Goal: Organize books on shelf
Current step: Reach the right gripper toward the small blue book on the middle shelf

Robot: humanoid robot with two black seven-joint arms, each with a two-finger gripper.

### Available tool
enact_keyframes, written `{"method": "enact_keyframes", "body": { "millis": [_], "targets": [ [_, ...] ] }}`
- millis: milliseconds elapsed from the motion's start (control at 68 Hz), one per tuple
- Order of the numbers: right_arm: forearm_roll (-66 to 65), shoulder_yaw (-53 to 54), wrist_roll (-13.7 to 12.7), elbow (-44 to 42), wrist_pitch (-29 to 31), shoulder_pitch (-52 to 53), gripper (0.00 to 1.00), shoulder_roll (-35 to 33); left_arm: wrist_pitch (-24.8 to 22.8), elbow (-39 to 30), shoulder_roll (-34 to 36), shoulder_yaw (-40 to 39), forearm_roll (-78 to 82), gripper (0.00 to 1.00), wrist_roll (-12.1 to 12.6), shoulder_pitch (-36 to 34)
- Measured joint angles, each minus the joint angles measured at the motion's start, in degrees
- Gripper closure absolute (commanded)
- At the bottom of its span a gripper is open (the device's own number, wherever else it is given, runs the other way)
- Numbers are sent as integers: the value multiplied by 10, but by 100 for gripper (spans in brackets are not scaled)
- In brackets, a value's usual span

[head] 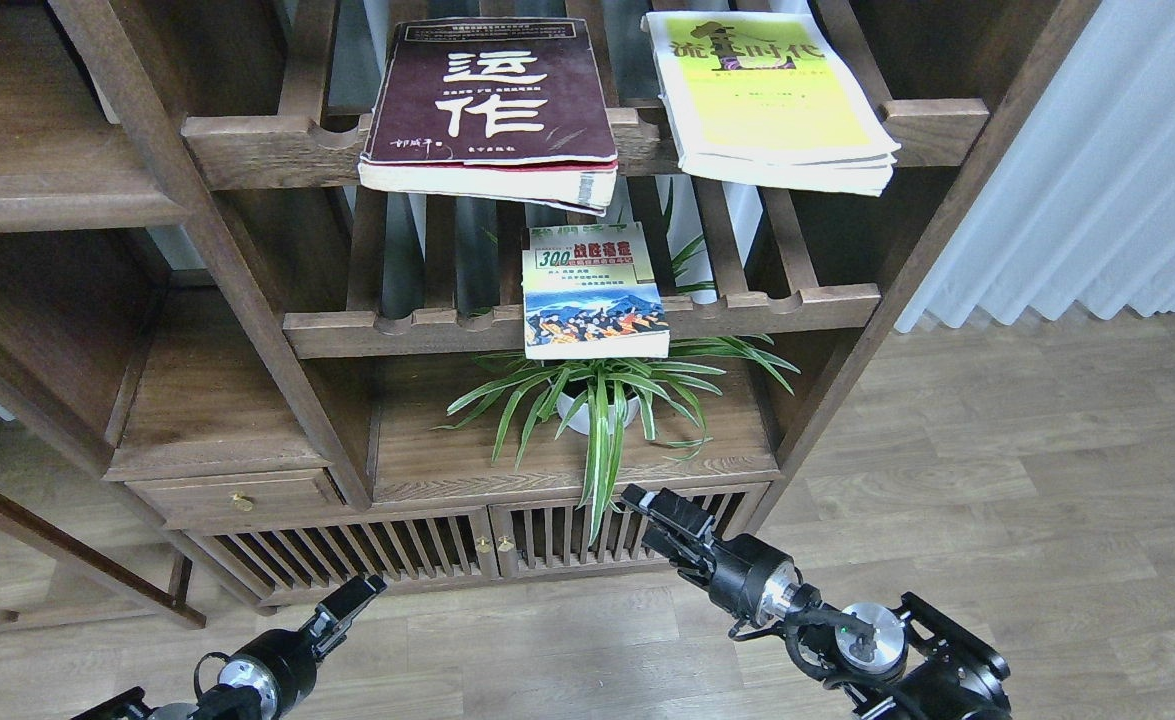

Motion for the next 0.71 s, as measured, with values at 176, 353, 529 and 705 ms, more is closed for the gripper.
{"method": "enact_keyframes", "body": {
  "millis": [176, 353, 529, 705],
  "targets": [
    [-1, -4, 0, 0, 0, -28, 0, 0, 0, 0, -1, 6, 1, 0, -2, 9],
    [-4, -22, 3, 3, 0, -44, 0, 0, 0, -3, -2, 8, -1, 0, 0, 19],
    [-1, -18, 8, 63, 0, -46, 0, 0, 0, -3, -1, 8, 0, 0, -2, 33],
    [0, 11, 7, 131, 0, -48, 0, 0, 0, 1, -1, 8, 1, 0, -7, 44]
  ]
}}
